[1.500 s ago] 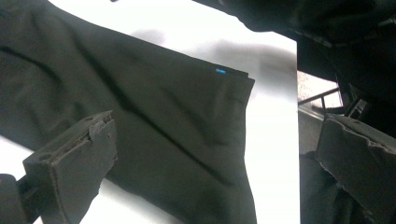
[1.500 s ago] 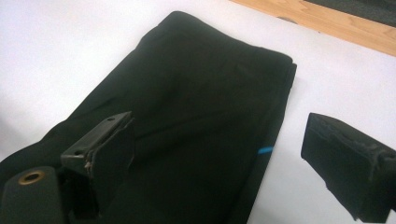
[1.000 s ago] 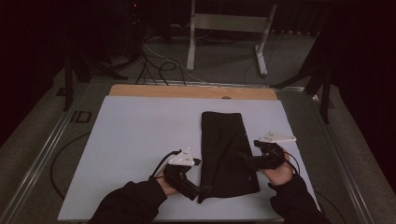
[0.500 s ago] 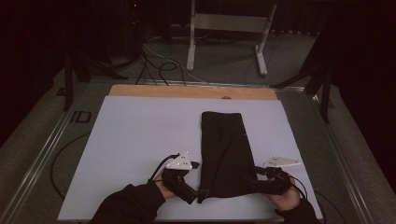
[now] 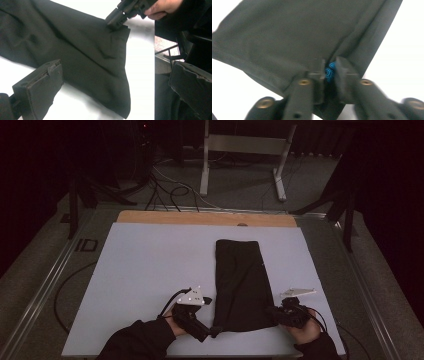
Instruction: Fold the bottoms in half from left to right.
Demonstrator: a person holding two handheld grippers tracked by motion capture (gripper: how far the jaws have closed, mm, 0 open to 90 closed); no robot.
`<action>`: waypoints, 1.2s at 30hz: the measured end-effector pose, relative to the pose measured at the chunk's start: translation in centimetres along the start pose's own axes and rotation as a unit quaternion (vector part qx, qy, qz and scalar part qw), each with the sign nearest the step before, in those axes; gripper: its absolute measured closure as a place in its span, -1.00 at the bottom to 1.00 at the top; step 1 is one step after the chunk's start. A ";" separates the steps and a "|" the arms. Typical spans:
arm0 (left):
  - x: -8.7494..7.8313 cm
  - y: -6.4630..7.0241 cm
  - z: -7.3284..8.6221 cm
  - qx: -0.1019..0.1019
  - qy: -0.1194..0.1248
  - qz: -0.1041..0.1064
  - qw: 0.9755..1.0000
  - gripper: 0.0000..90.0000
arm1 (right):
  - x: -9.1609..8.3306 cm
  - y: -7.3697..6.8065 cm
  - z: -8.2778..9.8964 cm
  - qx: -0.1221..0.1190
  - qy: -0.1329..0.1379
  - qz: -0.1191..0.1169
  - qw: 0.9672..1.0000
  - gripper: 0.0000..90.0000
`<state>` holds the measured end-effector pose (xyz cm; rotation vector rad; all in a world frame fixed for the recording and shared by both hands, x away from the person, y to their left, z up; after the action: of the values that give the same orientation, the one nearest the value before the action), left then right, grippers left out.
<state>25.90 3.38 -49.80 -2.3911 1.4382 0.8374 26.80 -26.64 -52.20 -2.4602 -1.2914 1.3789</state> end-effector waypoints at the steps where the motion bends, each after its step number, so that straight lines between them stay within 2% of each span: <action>1: 0.0 0.1 0.1 0.002 -0.001 0.002 1.000 -1.00 | -0.2 -0.1 -0.2 -0.003 0.005 -0.002 1.000 0.96; 5: 0.2 0.4 0.3 0.004 -0.008 0.004 1.000 -0.97 | -0.4 -0.5 -0.6 -0.008 0.016 -0.004 1.000 0.99; 7: 0.3 0.8 0.3 0.012 -0.013 0.006 1.000 -0.93 | -0.7 -0.7 -0.6 -0.007 0.024 -0.002 1.000 0.99; 11: 0.6 1.4 0.4 0.028 -0.016 0.012 0.999 -0.67 | -1.5 -0.9 -0.6 -0.007 0.040 -0.001 0.999 0.99; 12: 1.0 1.9 0.6 0.044 -0.028 0.017 0.999 -0.67 | -1.8 -1.0 -0.6 -0.005 0.045 0.000 0.999 0.99; 16: 1.5 2.6 1.1 0.073 -0.049 0.029 0.996 -0.37 | -2.6 -1.1 -0.8 -0.003 0.063 0.008 0.998 0.99; 21: 2.4 2.7 1.5 0.089 -0.069 0.000 0.994 -0.04 | -3.0 -1.3 -1.0 -0.005 0.073 0.011 0.997 0.99; 22: 2.6 2.7 1.6 0.095 -0.075 -0.013 0.993 0.04 | -3.1 -1.4 -1.0 -0.005 0.074 0.012 0.997 0.99; 24: 2.8 2.7 1.6 0.104 -0.076 -0.023 0.991 0.17 | -3.3 -1.4 -1.1 -0.007 0.074 0.010 0.997 0.99; 25: 2.8 2.7 1.6 0.109 -0.076 -0.035 0.990 0.28 | -3.3 -1.4 -1.1 -0.006 0.078 0.011 0.997 0.99; 28: 3.0 2.7 1.6 0.126 -0.079 -0.047 0.988 0.45 | -3.6 -1.3 -1.1 -0.004 0.082 0.012 0.997 0.99; 30: 3.1 3.0 1.7 0.140 -0.085 -0.042 0.986 0.53 | -3.8 -1.2 -1.2 0.001 0.088 0.009 0.996 0.99; 36: 3.1 3.1 1.7 0.143 -0.088 -0.033 0.985 0.54 | -4.0 -1.0 -1.0 0.000 0.081 0.020 0.997 0.99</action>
<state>23.72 0.33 -52.64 -2.0849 1.3040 0.7474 25.86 -28.35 -48.48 -2.5492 -1.2130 1.1592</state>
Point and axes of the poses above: each handheld gripper's, and its own axes: x roughly forward along the jaws, z roughly out of its underside, y roughly to its right, the point moved 3 cm from there along x, roughly forward along the jaws, and after that the axes turned 15 degrees about -z, right-handed, at the moved point
